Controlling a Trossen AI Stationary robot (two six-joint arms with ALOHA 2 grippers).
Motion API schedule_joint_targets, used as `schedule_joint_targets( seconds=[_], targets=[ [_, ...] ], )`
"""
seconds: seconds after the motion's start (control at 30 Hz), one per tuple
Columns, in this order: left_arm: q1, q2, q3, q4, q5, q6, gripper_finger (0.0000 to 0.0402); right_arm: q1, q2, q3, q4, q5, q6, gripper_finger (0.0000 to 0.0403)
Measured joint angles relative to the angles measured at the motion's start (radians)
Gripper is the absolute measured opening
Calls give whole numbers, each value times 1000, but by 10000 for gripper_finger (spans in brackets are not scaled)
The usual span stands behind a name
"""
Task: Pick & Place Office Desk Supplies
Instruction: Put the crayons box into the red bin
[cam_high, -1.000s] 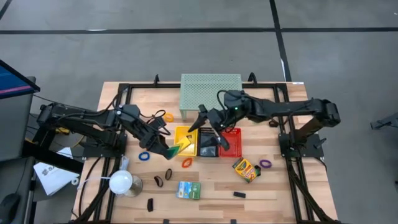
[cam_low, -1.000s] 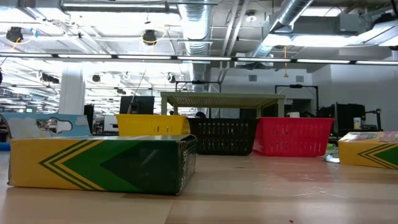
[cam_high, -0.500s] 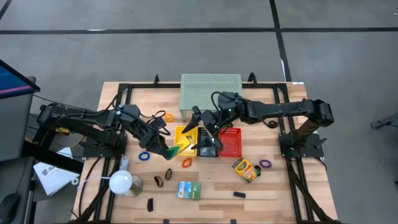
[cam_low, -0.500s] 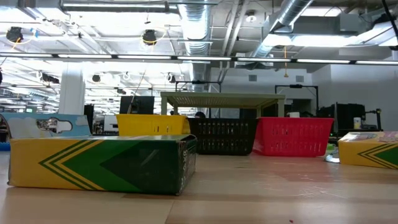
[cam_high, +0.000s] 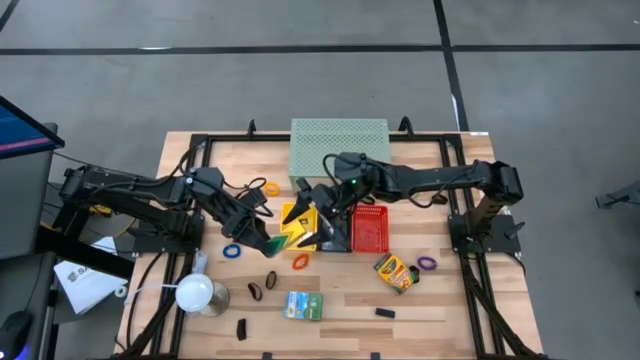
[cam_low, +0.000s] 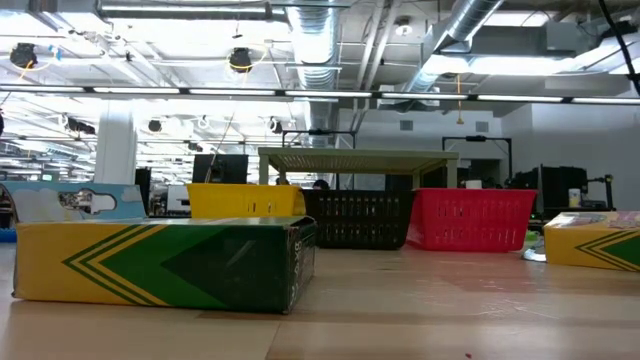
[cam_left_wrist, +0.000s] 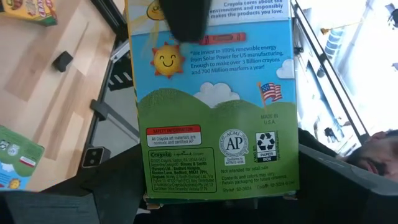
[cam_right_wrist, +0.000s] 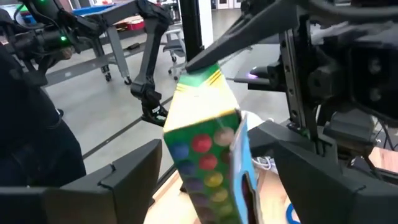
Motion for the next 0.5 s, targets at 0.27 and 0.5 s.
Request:
schedule_joint_targets(
  seconds=[0.27, 0.5],
  targets=[
    [0, 0, 0, -1, 5, 3, 347, 1, 0, 0, 0, -18, 0, 252],
    [0, 0, 0, -2, 5, 7, 347, 1, 0, 0, 0, -32, 0, 194]
  ],
)
